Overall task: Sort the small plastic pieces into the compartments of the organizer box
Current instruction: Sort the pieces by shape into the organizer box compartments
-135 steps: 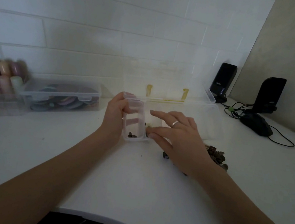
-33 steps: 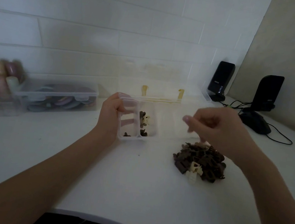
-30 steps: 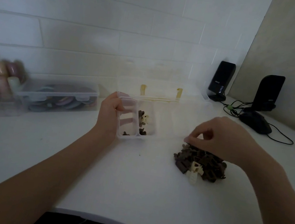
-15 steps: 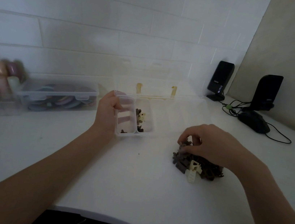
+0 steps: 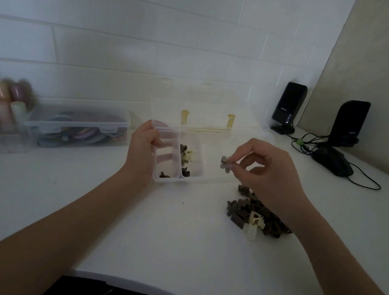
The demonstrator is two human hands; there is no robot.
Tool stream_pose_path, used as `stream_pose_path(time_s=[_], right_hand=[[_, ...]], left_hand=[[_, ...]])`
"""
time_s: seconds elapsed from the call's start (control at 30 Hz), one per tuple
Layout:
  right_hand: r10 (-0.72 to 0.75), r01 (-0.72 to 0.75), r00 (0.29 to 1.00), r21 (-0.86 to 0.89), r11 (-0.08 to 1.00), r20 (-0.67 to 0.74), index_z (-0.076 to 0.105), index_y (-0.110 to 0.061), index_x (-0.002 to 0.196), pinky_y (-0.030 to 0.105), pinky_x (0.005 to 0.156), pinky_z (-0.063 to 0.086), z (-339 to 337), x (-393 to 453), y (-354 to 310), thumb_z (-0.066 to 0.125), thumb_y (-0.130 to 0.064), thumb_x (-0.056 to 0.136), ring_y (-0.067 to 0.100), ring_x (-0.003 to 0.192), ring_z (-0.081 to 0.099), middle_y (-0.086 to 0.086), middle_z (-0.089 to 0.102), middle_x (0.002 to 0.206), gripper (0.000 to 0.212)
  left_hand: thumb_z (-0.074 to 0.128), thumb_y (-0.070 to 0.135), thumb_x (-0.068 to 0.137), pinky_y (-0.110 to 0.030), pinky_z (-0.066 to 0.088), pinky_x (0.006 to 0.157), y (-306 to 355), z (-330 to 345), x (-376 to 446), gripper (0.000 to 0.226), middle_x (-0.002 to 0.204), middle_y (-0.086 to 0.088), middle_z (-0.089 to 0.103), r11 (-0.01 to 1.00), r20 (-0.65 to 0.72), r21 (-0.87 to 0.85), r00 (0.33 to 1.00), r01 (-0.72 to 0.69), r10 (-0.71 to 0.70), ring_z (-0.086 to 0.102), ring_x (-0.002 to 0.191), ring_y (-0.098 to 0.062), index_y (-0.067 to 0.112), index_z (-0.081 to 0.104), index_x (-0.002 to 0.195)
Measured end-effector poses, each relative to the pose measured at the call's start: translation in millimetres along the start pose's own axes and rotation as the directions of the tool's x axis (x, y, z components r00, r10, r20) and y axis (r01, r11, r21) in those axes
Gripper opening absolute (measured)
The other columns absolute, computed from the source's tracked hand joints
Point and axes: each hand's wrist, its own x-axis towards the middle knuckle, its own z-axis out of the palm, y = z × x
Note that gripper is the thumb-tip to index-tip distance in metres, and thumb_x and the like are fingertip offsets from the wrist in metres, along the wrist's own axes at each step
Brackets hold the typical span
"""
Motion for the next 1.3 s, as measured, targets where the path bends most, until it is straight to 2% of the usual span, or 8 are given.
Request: stream_pose_path(time_s=[0.2,0.4,0.53,0.67,0.87,1.1,1.17,1.3], right_hand=[[-0.161,0.122,0.972,-0.220,0.968,-0.170,0.067,-0.013,0.069,0.009,0.056,0.033,16,-7,6,0.075,-0.001,0.074,0.003,0.063,0.043,-0.010,0.048,0.072,0.015],[-0.290,0.210,0.944,-0.397,0.893,-0.154,0.068,-0.014,0.067,0.016,0.054,0.030,20,-9,5,0.074,-0.007,0.075,0.003,0.059,0.041,-0.022,0.039,0.065,0.012],[-0.337,0.270,0.935,-0.392,0.879,-0.111,0.069,-0.015,0.068,0.019,0.052,0.032,24,-10,2,0.073,-0.014,0.075,0.002,0.057,0.037,-0.023,0.037,0.064,0.008],[-0.304,0.246,0.952,-0.483,0.840,-0.043,0.069,-0.020,0.066,0.019,0.054,0.029,36,-9,0,0.076,-0.018,0.073,0.001,0.059,0.034,-0.017,0.038,0.061,0.010],[-0.196,0.215,0.976,-0.602,0.769,0.098,0.071,-0.027,0.076,0.026,0.067,0.028,42,-5,-2,0.066,-0.029,0.081,0.000,0.056,0.030,-0.024,0.023,0.052,0.007],[-0.092,0.217,0.971,-0.657,0.722,0.220,0.070,-0.034,0.094,0.027,0.068,0.021,30,-7,-8,0.032,-0.052,0.088,-0.006,0.050,0.035,-0.020,0.033,0.047,0.042],[-0.115,0.243,0.966,-0.670,0.701,0.230,0.064,-0.033,0.096,0.027,0.066,0.021,25,-8,-8,0.034,-0.048,0.091,0.003,0.054,0.045,-0.017,0.045,0.055,0.034],[-0.127,0.182,0.983,-0.554,0.812,0.135,0.050,-0.022,0.088,0.018,0.055,0.026,9,-3,-8,0.049,-0.032,0.093,0.010,0.046,0.041,-0.007,0.045,0.052,0.011]], left_hand=[[0.037,0.006,0.049,-0.039,0.053,0.071,1,1,-2,0.032,0.069,0.002,0.065,0.999,0.035,0.029,0.999,-0.022,0.021,0.061,0.080,-0.023,0.014,0.055,0.074],[0.037,0.005,0.049,-0.044,0.054,0.076,0,2,-4,0.033,0.068,0.005,0.065,0.996,0.065,0.068,0.997,-0.052,0.047,0.063,0.079,-0.020,0.015,0.056,0.074],[0.036,0.004,0.048,-0.038,0.056,0.067,-1,4,-6,0.034,0.072,0.001,0.063,0.997,0.068,0.060,0.996,-0.053,0.048,0.061,0.079,-0.021,0.015,0.056,0.073],[0.035,0.003,0.047,-0.037,0.057,0.065,-2,7,-9,0.034,0.080,-0.007,0.056,0.997,0.074,0.040,0.995,-0.066,0.063,0.054,0.088,-0.028,0.013,0.056,0.073],[0.035,0.003,0.046,-0.044,0.055,0.074,-1,9,-9,0.036,0.075,-0.003,0.060,0.995,0.079,0.062,0.995,-0.072,0.067,0.059,0.083,-0.023,0.013,0.056,0.074],[0.037,0.005,0.049,-0.035,0.057,0.063,-1,7,-8,0.031,0.079,-0.006,0.058,0.996,0.078,0.063,0.995,-0.064,0.059,0.060,0.082,-0.024,0.012,0.055,0.074],[0.037,0.005,0.049,-0.035,0.056,0.064,0,7,-8,0.031,0.079,-0.006,0.059,0.997,0.068,0.054,0.996,-0.056,0.052,0.060,0.081,-0.024,0.013,0.054,0.073],[0.036,0.006,0.050,-0.042,0.054,0.072,1,3,-4,0.029,0.076,-0.004,0.061,0.999,0.028,0.032,0.999,-0.041,0.040,0.059,0.087,-0.029,0.013,0.053,0.073]])
